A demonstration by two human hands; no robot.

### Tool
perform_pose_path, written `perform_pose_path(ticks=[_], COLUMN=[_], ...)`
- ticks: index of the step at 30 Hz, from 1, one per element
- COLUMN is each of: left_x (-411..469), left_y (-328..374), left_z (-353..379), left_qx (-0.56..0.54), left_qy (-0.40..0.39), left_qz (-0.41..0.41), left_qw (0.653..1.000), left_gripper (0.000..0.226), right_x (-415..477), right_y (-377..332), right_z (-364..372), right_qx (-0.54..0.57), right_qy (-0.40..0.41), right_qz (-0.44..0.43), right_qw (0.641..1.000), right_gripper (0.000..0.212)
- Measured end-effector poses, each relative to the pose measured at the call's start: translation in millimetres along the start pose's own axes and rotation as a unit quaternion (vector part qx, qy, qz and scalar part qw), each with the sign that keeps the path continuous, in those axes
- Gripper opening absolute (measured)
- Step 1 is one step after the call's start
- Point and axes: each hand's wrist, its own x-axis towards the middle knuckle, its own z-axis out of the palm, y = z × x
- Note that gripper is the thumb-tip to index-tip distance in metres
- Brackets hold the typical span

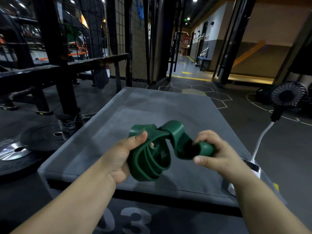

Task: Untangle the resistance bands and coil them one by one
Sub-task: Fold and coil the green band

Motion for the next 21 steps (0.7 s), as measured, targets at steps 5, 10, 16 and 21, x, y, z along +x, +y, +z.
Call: perform_pose_path(ticks=[5, 10, 16, 21], left_x=[-3.1, -2.2, -0.6, 0.6], left_y=[-1.1, -1.6, 0.7, 3.9], left_z=[5.4, 3.0, -0.9, -6.2], left_qx=[-0.027, 0.001, 0.018, 0.061], left_qy=[-0.030, -0.014, 0.001, 0.032], left_qz=[0.031, 0.059, 0.064, 0.090], left_qw=[0.999, 0.998, 0.998, 0.994], left_gripper=[0.072, 0.073, 0.074, 0.056], right_x=[0.2, 4.7, 4.7, 7.8], right_y=[8.1, 10.7, -0.2, -10.5], right_z=[28.3, 34.2, 22.8, 12.1], right_qx=[-0.123, -0.134, 0.009, 0.162], right_qy=[0.000, 0.020, 0.099, 0.216], right_qz=[0.036, 0.145, 0.161, 0.148], right_qw=[0.992, 0.980, 0.982, 0.951], right_gripper=[0.035, 0.037, 0.061, 0.035])
